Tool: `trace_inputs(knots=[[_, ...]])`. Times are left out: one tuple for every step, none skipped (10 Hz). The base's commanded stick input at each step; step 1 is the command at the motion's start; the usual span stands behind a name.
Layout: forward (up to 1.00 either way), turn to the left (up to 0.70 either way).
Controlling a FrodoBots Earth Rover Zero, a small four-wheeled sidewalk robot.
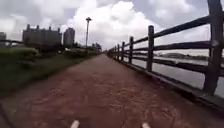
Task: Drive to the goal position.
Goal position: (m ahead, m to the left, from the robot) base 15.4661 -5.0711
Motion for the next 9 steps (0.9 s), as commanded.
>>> trace_inputs(knots=[[0.85,0.11],[0.85,0.11],[0.85,0.11],[0.85,-0.11],[0.85,-0.23],[0.85,-0.23],[0.85,-0.23],[0.85,-0.12],[0.85,0.11]])
